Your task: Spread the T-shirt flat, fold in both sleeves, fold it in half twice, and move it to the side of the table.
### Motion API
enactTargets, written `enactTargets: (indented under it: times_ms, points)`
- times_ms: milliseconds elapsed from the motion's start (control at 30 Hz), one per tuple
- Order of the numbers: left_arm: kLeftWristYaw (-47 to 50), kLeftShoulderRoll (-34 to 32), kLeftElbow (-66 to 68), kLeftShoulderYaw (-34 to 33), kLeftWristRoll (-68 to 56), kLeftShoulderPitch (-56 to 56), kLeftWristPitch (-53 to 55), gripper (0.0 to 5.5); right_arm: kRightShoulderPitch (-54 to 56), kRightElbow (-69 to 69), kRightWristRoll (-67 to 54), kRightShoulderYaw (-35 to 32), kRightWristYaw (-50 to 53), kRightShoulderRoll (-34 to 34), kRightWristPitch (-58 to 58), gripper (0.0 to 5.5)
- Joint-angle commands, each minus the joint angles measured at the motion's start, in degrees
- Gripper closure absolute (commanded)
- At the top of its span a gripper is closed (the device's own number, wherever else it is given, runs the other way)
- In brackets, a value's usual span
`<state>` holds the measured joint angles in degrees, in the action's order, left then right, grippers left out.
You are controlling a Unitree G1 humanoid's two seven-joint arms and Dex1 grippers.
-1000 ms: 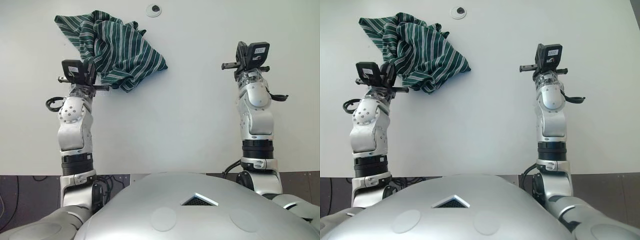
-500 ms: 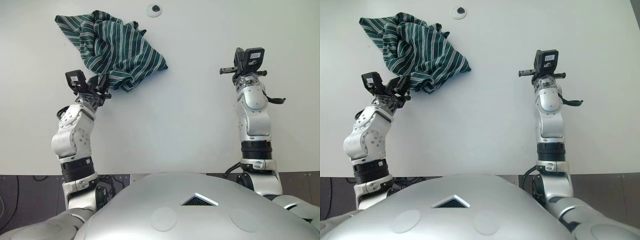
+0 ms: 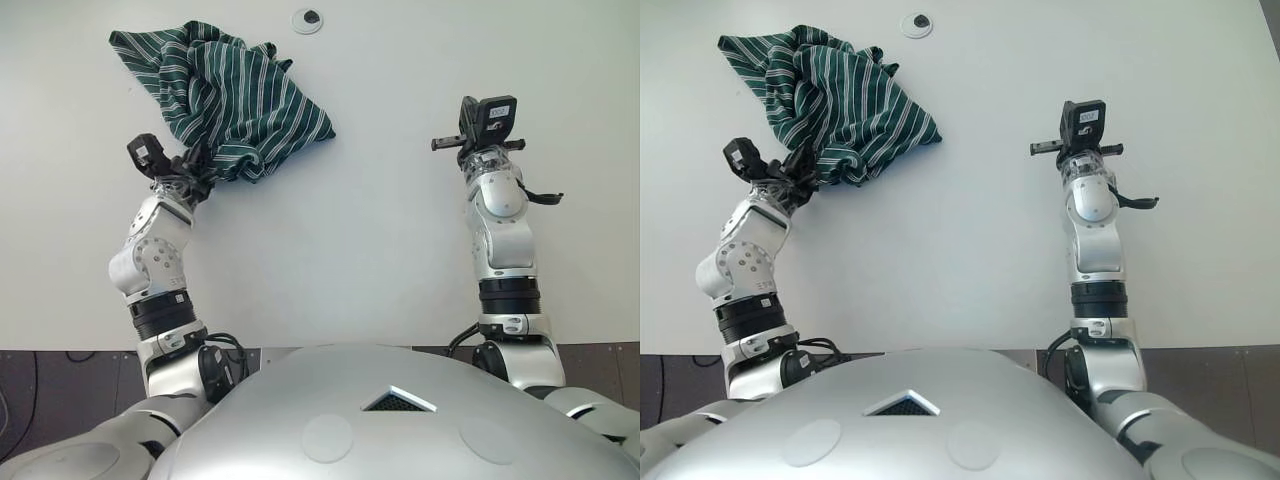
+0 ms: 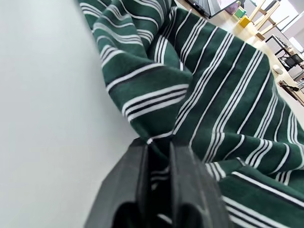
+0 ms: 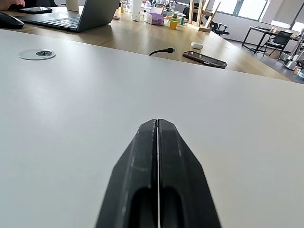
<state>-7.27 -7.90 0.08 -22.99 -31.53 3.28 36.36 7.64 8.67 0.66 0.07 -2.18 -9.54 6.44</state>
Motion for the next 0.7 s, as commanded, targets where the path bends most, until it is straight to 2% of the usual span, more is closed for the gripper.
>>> enactTargets:
  times_ms: [33,167,400,567,700]
  points:
    - [-0.1,-1.2,-0.7,0.0,1.8,1.2,-4.1,5.49,1.8,0.8,1.0,0.0,-0.1,-0.2,-1.0,5.5]
    - [-2.7,-4.4,-8.2,1.1,0.0,4.8,-4.3,5.49,2.4,1.3,1.2,-0.2,-0.2,-0.7,-1.3,5.5]
    - [-11.1,-14.7,-19.9,1.7,-10.1,11.5,5.1,5.49,3.1,2.2,2.3,-0.3,-0.6,-1.0,-2.5,5.5]
    - [-15.7,-17.1,-26.6,10.2,-14.1,14.8,10.1,5.49,3.9,3.3,2.1,-0.8,-0.8,-0.8,-2.8,5.5]
    - [-14.5,-18.1,-31.5,16.9,-15.2,7.3,16.9,5.49,4.7,3.9,2.0,-1.5,-1.4,-1.7,-2.8,5.5]
